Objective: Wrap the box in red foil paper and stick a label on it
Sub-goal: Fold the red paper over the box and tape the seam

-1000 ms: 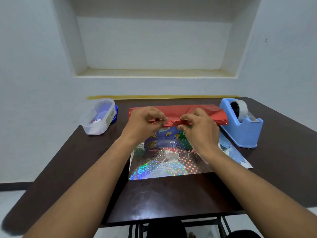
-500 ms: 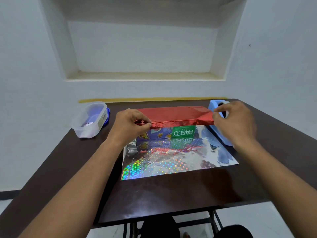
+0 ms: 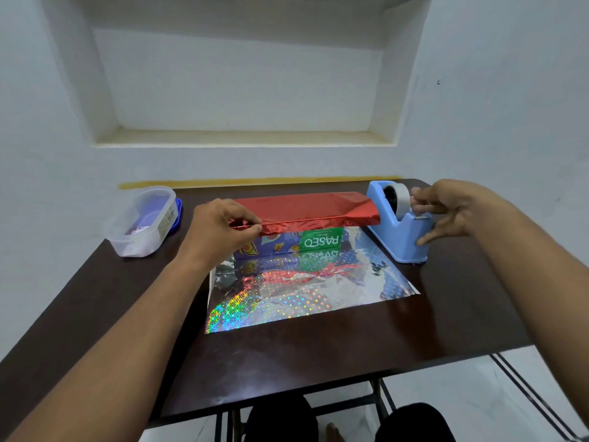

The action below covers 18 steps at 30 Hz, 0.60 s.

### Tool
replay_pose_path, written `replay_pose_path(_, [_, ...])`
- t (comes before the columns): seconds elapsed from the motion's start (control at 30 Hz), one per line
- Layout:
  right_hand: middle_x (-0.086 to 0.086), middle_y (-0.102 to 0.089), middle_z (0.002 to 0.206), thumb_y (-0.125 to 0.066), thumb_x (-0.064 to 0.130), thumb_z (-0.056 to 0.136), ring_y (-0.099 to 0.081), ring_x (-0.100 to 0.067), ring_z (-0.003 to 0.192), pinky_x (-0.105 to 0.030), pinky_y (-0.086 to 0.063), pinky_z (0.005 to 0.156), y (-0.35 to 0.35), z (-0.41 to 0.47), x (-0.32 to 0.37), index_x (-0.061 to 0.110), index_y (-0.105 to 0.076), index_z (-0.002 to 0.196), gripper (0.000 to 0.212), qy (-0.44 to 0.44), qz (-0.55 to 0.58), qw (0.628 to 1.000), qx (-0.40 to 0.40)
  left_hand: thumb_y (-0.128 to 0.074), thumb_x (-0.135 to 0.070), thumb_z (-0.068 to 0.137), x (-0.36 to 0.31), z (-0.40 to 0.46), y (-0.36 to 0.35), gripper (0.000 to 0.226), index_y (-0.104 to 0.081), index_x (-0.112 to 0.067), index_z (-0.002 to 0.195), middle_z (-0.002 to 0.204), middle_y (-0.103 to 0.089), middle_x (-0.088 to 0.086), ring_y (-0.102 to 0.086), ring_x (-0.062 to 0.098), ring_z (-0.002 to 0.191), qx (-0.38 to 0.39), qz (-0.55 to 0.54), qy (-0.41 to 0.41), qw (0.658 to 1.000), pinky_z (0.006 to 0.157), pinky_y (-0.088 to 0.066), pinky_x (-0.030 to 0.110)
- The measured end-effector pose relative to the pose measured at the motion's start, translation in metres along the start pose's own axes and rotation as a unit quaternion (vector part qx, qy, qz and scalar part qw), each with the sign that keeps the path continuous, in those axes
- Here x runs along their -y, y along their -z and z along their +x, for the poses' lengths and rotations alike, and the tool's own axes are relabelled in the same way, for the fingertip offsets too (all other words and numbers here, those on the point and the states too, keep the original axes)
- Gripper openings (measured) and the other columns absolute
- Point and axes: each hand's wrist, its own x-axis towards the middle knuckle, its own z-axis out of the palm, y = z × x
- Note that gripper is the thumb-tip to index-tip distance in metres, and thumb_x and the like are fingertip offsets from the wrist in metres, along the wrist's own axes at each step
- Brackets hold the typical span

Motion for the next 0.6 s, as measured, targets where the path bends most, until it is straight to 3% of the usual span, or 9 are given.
replay_pose_path(0.13, [-0.002, -0.066, 0.113, -0.061, 0.016, 0.100, -0.057, -0.026, 0.117, -0.059, -0.057, 0.057, -0.001, 0.000, -0.013, 0.013, -0.068, 0.103, 0.007, 0.018, 0.057, 0.998, -0.011, -0.088, -0.017, 0.080, 0.001, 0.000, 0.000, 0.013, -0.084, -0.023, 0.090, 0.081, -0.071, -0.013, -0.067, 0.005, 0.079, 0.000, 0.001, 0.000, 1.000, 0.066, -0.055, 0.024])
replay_pose_path(0.23, [-0.002, -0.067, 0.113, -0.061, 0.009, 0.096, -0.063, -0.025, 0.099, -0.055, -0.060, 0.054, -0.004, -0.005, -0.023, 0.013, -0.069, 0.099, 0.009, 0.048, 0.088, 0.994, -0.046, -0.088, -0.018, 0.080, 0.000, -0.001, -0.001, 0.013, -0.084, -0.023, 0.091, 0.081, -0.070, -0.015, -0.066, 0.003, 0.080, 0.001, 0.004, 0.002, 1.000, 0.066, -0.053, 0.020])
replay_pose_path(0.4, [-0.006, -0.064, 0.101, -0.057, 0.002, 0.092, -0.061, -0.025, 0.083, -0.063, -0.059, 0.076, -0.008, -0.014, -0.032, 0.008, -0.065, 0.092, 0.010, 0.096, 0.122, 0.986, -0.064, -0.088, -0.016, 0.080, -0.002, -0.001, 0.000, 0.012, -0.084, -0.021, 0.091, 0.081, -0.069, -0.014, -0.065, -0.001, 0.080, 0.001, 0.007, -0.002, 1.000, 0.067, -0.053, 0.018])
replay_pose_path(0.53, [-0.007, -0.068, 0.094, -0.058, 0.000, 0.085, -0.065, -0.029, 0.093, -0.061, -0.061, 0.073, -0.006, -0.013, -0.044, 0.000, -0.065, 0.107, 0.023, 0.091, 0.151, 0.982, -0.075, -0.088, -0.016, 0.080, -0.002, -0.001, 0.000, 0.012, -0.084, -0.021, 0.091, 0.080, -0.069, -0.013, -0.066, 0.000, 0.080, -0.001, 0.003, 0.000, 1.000, 0.066, -0.054, 0.020])
replay_pose_path(0.6, [-0.008, -0.068, 0.096, -0.059, -0.004, 0.082, -0.065, -0.029, 0.096, -0.055, -0.062, 0.069, -0.006, -0.011, -0.051, -0.002, -0.065, 0.105, 0.024, 0.085, 0.161, 0.981, -0.073, -0.088, -0.016, 0.080, -0.002, -0.002, 0.000, 0.012, -0.084, -0.020, 0.091, 0.081, -0.069, -0.013, -0.065, 0.001, 0.081, -0.001, 0.002, 0.000, 1.000, 0.067, -0.054, 0.021])
